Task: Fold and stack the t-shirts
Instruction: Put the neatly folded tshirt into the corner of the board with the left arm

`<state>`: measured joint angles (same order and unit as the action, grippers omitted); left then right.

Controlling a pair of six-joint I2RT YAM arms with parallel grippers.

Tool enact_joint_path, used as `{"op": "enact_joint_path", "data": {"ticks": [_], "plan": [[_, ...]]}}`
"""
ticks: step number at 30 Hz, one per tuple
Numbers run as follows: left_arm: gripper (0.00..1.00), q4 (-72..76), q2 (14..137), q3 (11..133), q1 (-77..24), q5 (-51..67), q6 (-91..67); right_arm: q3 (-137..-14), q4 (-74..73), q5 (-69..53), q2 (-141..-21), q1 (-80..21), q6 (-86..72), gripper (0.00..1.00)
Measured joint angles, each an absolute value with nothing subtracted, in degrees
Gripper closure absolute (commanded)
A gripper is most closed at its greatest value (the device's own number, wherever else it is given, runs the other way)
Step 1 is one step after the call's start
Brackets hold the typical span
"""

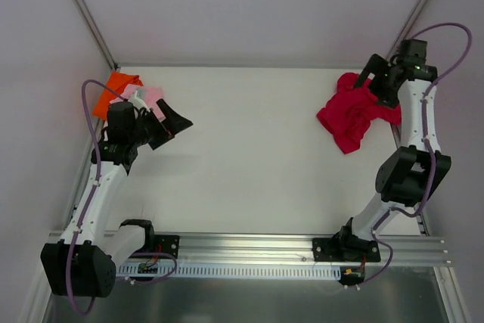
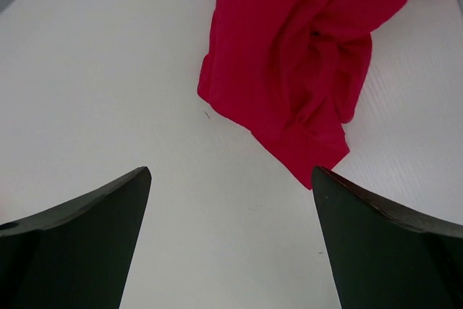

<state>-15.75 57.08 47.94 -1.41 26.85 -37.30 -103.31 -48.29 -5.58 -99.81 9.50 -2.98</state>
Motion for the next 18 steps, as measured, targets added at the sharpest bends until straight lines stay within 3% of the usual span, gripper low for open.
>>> {"op": "enact_joint_path", "data": {"ticks": [4,7,10,13,18], "plan": [[0.01,-18.00,57.04,49.80,-0.99,22.92,-38.87,-103.83,-49.74,-6.09,-99.61,16.01,-3.55,0.00],[0.01,-17.78,56.31,50.46,-0.45,22.57,-39.55,-104.14,-50.52,-1.34,-97.36,10.81,-1.69,0.00],[0.01,-17.04,57.08,53.52,0.67,25.96,-39.72,-103.63,-49.19,-5.65,-92.90,5.08,-2.09,0.00],[0.01,-15.59,57.93,59.31,1.21,26.76,-39.86,-102.80,-47.57,-10.57,-86.78,3.25,-2.90,0.00],[0.01,-15.59,58.94,70.81,3.14,26.46,-39.86,-99.96,-45.45,-5.56,-77.03,-3.11,0.47,0.00]]}}
